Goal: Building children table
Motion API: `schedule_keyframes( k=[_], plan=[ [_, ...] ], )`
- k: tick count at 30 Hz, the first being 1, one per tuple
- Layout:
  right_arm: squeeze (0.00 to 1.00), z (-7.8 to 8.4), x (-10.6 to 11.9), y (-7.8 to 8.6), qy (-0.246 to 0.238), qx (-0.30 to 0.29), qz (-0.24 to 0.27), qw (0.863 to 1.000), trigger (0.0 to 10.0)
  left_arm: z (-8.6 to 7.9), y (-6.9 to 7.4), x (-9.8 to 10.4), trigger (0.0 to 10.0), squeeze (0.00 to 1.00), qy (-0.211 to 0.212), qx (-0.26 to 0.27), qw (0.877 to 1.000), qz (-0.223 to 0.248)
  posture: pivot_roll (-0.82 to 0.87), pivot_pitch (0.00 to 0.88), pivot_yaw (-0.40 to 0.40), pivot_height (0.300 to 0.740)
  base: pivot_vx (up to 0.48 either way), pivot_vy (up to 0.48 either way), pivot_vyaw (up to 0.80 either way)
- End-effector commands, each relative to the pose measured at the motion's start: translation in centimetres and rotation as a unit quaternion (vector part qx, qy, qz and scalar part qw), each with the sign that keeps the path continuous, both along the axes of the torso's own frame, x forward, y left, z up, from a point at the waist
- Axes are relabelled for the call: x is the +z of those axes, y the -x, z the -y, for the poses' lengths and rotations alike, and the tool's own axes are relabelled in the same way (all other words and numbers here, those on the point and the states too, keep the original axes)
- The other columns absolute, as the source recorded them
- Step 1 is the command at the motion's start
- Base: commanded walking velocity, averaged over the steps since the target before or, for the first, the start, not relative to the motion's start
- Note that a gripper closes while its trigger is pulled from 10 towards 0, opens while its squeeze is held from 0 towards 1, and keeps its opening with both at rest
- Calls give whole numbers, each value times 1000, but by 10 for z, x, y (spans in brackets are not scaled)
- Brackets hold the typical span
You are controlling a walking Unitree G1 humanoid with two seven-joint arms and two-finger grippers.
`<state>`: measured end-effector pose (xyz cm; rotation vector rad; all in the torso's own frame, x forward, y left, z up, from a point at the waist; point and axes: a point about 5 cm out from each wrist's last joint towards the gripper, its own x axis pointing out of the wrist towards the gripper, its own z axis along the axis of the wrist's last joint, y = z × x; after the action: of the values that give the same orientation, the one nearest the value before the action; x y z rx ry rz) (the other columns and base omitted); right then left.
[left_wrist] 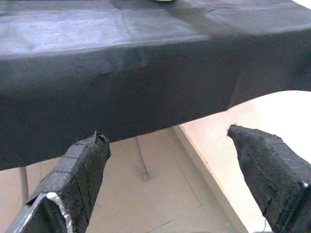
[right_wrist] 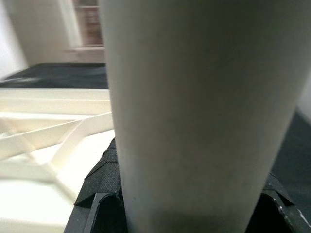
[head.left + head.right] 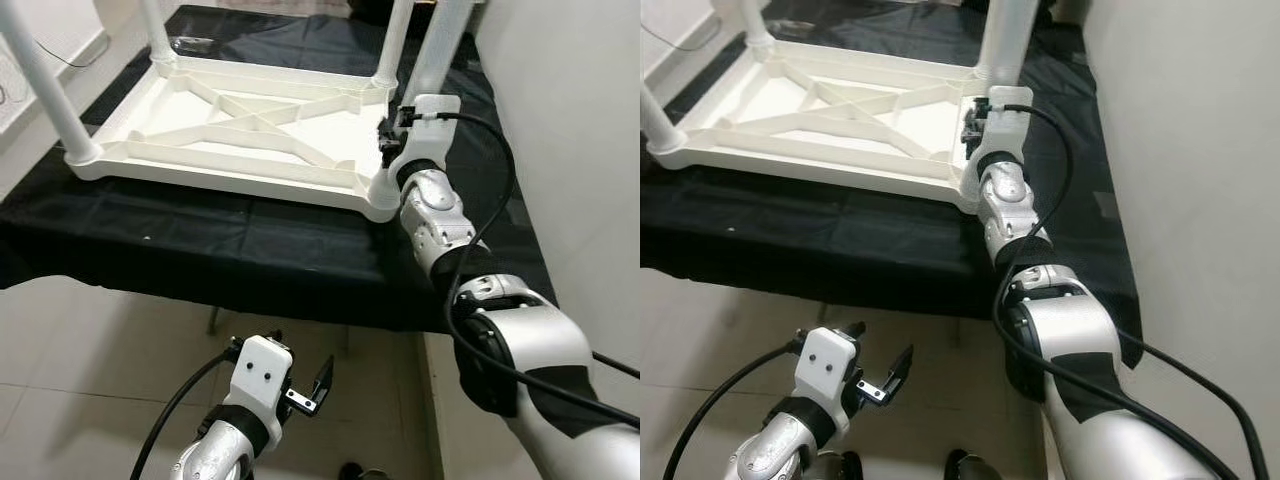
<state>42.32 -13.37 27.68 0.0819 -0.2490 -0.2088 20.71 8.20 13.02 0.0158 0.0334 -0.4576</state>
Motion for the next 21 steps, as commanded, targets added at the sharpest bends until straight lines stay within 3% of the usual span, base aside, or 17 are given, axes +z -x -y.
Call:
schedule_keyframes(
  k=[1, 2, 3, 4, 5, 7, 14, 18, 19, 21],
  plan=[
    [0, 19, -37, 3, -9, -83, -75, 994, 0, 0, 2, -5, 10000, 0, -7, 0, 1000, -6, 124, 234, -95, 740, 0, 0, 0],
    [0, 19, -37, 5, -13, -128, -80, 988, 0, 0, 1, -5, 10000, 0, -7, 0, 1000, -6, 124, 232, -95, 740, 0, 0, 0],
    [0, 19, -37, 5, -13, -128, -80, 988, 0, 0, 1, -5, 10000, 0, -7, 0, 1000, -6, 124, 232, -95, 740, 0, 0, 0],
    [0, 18, -35, 8, -30, -181, -82, 980, 0, 0, 1, -5, 10000, 0, -7, 0, 1000, -5, 126, 231, -95, 740, 0, 0, 0],
    [0, 18, -35, 8, -30, -181, -82, 980, 0, 0, 1, -5, 10000, 0, -7, 0, 1000, -5, 126, 231, -95, 740, 0, 0, 0],
    [0, 13, -32, 13, -59, -258, -81, 961, 0, 0, 0, -5, 10000, 0, -8, 0, 1000, -5, 133, 231, -95, 740, 0, 0, 0],
    [0, -2, -33, 18, -117, -300, -92, 942, 0, 0, -1, -6, 10000, 0, -10, -1, 1000, -5, 145, 236, -93, 740, 0, 0, 0],
    [0, -7, -31, 18, -126, -303, -93, 940, 0, 0, -1, -6, 10000, 0, -10, -2, 1000, -5, 142, 239, -91, 740, 0, 0, 0],
    [0, -8, -28, 17, -125, -290, -87, 945, 10000, 0, -1, -6, 10000, 0, -10, -2, 1000, -6, 137, 240, -91, 740, 0, 0, 0],
    [0, -8, -28, 17, -125, -290, -87, 945, 10000, 0, -1, -6, 10000, 0, -10, -2, 1000, -6, 137, 240, -91, 740, 0, 0, 0]
  ],
)
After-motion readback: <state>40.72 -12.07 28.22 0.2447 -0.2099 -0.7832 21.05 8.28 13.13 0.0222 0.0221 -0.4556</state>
